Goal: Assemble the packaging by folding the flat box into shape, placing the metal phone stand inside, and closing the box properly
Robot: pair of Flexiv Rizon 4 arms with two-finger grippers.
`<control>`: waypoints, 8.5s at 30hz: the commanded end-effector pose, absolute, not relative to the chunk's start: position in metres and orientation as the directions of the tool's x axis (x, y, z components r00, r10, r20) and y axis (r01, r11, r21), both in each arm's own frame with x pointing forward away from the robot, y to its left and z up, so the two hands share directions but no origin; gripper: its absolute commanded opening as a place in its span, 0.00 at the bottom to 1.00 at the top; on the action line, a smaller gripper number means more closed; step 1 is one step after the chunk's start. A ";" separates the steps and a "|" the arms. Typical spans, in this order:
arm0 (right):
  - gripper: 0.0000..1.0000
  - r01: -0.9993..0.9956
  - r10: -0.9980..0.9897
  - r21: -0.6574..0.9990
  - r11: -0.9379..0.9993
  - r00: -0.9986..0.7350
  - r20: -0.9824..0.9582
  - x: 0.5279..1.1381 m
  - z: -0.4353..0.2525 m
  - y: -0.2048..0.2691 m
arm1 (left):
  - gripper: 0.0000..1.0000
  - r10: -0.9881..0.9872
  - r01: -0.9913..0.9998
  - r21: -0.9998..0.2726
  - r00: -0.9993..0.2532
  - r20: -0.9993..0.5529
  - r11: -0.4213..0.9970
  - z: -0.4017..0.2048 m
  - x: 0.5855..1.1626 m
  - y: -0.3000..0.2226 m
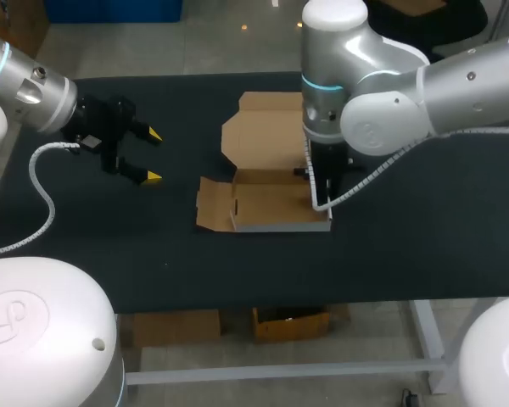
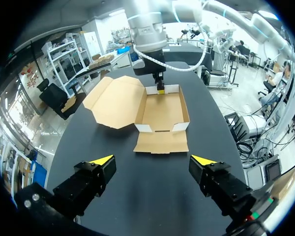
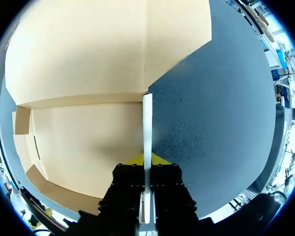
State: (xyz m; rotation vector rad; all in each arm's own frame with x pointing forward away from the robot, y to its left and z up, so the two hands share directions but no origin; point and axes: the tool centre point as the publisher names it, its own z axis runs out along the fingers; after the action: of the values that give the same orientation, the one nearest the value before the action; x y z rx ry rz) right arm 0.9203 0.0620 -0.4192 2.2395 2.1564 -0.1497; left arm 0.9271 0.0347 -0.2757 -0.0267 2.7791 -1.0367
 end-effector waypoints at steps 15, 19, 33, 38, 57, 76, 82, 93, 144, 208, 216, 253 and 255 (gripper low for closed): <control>0.00 0.990 0.944 -0.092 -0.107 0.072 -0.323 0.932 -0.420 0.069 | 1.00 -0.077 0.044 -0.650 -0.985 -0.157 0.759 -0.275 0.927 0.035; 0.00 0.990 0.942 -0.082 -0.114 0.082 -0.325 0.932 -0.420 0.068 | 1.00 -0.077 0.044 -0.650 -0.985 -0.157 0.759 -0.275 0.927 0.035; 0.00 0.994 0.980 -0.036 -0.099 0.091 -0.175 0.926 -0.415 0.067 | 1.00 -0.077 0.044 -0.650 -0.985 -0.157 0.759 -0.275 0.927 0.035; 0.00 0.997 0.992 -0.038 -0.073 0.069 -0.102 0.926 -0.416 0.066 | 1.00 -0.077 0.044 -0.650 -0.985 -0.157 0.759 -0.275 0.927 0.035; 0.00 0.999 0.999 -0.034 -0.009 0.008 -0.048 0.927 -0.418 0.072 | 1.00 -0.077 0.044 -0.650 -0.985 -0.157 0.759 -0.275 0.927 0.035; 0.00 0.999 0.999 -0.032 -0.015 0.013 -0.045 0.927 -0.418 0.073 | 1.00 -0.077 0.044 -0.650 -0.985 -0.157 0.759 -0.275 0.927 0.035; 0.00 0.999 0.999 -0.032 -0.015 0.013 -0.045 0.927 -0.418 0.073 | 1.00 -0.077 0.044 -0.650 -0.985 -0.157 0.759 -0.275 0.927 0.035; 0.00 0.999 0.999 -0.032 -0.015 0.013 -0.045 0.927 -0.418 0.073 | 1.00 -0.396 -0.289 -0.650 -0.918 -0.020 0.703 -0.281 0.924 0.026; 0.00 0.999 0.999 -0.032 -0.015 0.013 -0.045 0.927 -0.418 0.073 | 1.00 -0.941 -0.989 -0.105 -0.135 0.311 0.107 -0.360 0.938 -0.022; 0.00 0.999 0.999 -0.032 -0.015 0.013 -0.045 0.927 -0.418 0.073 | 0.00 -0.932 -0.977 -0.160 0.074 0.354 -0.139 -0.374 0.914 -0.094; 0.00 0.999 0.999 -0.032 -0.015 0.013 -0.045 0.927 -0.418 0.073 | 0.00 -0.975 -0.970 -0.197 0.101 0.198 -0.141 -0.375 0.918 -0.113; 0.00 0.999 0.999 -0.032 -0.015 0.013 -0.045 0.927 -0.418 0.073 | 0.38 -0.956 -0.956 -0.209 0.153 0.250 -0.208 -0.351 0.903 -0.057; 0.00 0.999 0.999 -0.032 -0.015 0.013 -0.045 0.927 -0.418 0.073 | 0.38 -0.949 -0.960 -0.195 0.144 0.280 -0.203 -0.352 0.904 -0.048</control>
State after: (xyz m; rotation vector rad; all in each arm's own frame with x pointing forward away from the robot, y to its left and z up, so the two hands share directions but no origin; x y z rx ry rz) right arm 0.9266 0.0724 -0.4180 2.2295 2.1999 -0.0821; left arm 0.9039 -0.0681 -0.3534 -2.3593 1.9323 -0.4175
